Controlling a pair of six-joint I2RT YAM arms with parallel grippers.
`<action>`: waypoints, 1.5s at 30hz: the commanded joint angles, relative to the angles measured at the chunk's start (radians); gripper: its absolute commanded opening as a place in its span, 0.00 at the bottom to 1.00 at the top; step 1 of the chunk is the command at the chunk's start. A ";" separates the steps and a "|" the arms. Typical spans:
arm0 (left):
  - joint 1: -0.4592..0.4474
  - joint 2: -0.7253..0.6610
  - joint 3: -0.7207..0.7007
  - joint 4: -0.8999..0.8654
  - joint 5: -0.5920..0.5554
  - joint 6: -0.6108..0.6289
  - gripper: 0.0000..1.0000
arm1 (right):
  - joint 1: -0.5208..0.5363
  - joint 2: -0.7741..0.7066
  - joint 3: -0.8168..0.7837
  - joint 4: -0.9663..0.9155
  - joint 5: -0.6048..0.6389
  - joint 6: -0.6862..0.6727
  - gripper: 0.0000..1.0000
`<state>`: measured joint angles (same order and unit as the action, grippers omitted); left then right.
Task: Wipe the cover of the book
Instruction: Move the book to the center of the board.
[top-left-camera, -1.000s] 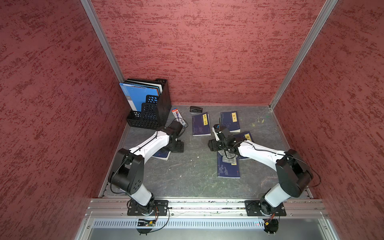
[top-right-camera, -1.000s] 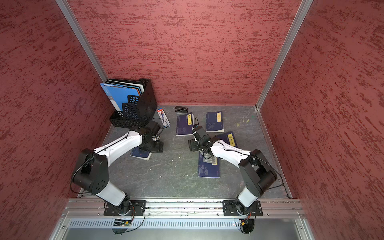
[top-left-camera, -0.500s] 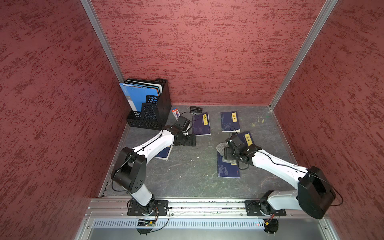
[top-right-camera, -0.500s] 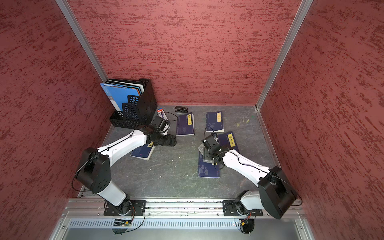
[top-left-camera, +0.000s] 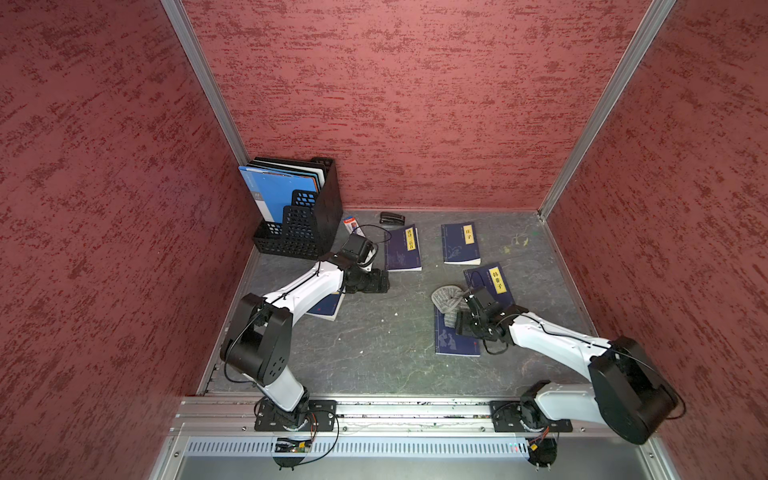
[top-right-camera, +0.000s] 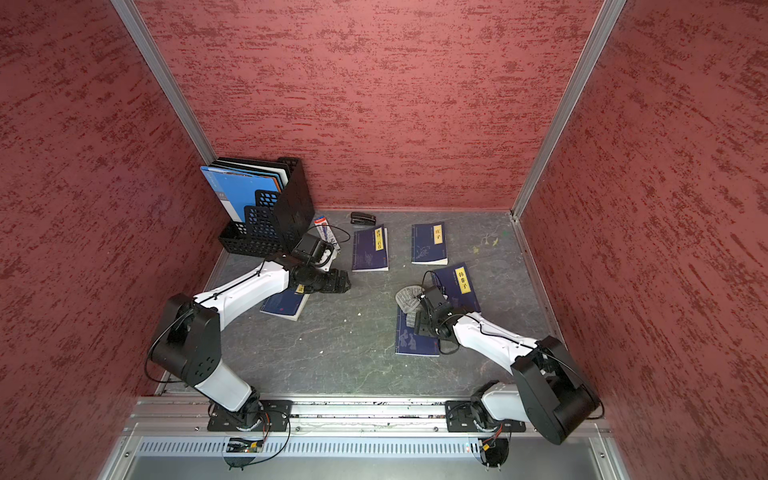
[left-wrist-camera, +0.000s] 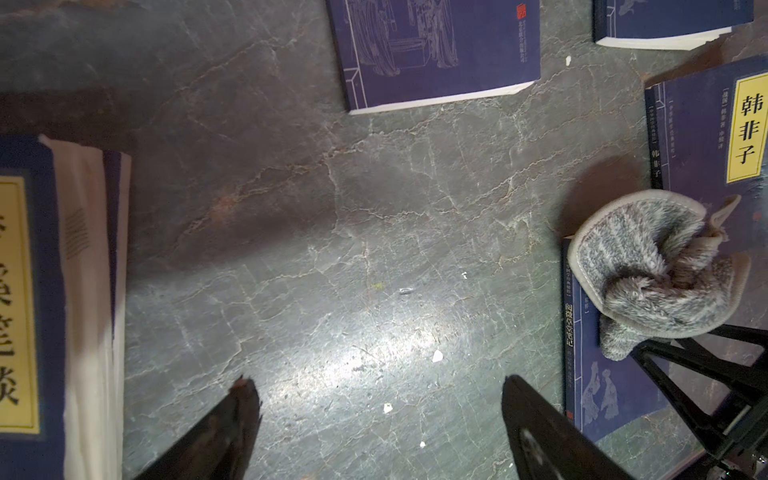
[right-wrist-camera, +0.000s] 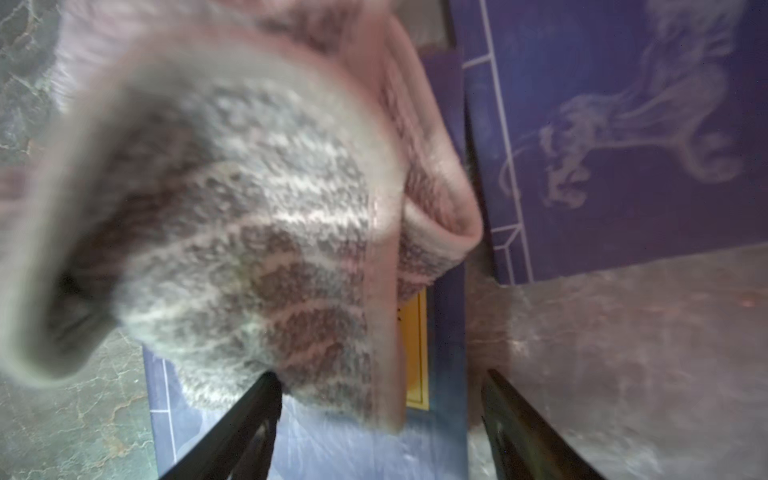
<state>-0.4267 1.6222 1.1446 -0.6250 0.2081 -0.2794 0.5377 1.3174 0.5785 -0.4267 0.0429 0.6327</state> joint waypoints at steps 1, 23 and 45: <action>0.012 -0.037 -0.012 0.026 0.022 0.014 0.92 | -0.010 0.019 -0.020 0.101 -0.095 0.006 0.76; 0.033 -0.075 -0.114 0.067 0.067 -0.033 0.89 | 0.006 0.275 0.195 0.275 -0.265 -0.037 0.56; -0.112 0.108 -0.130 0.245 0.198 -0.242 0.63 | 0.046 0.149 0.147 0.130 -0.253 -0.139 0.61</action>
<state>-0.5198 1.7046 1.0134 -0.4240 0.3790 -0.4953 0.5816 1.4925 0.7547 -0.2638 -0.1959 0.5289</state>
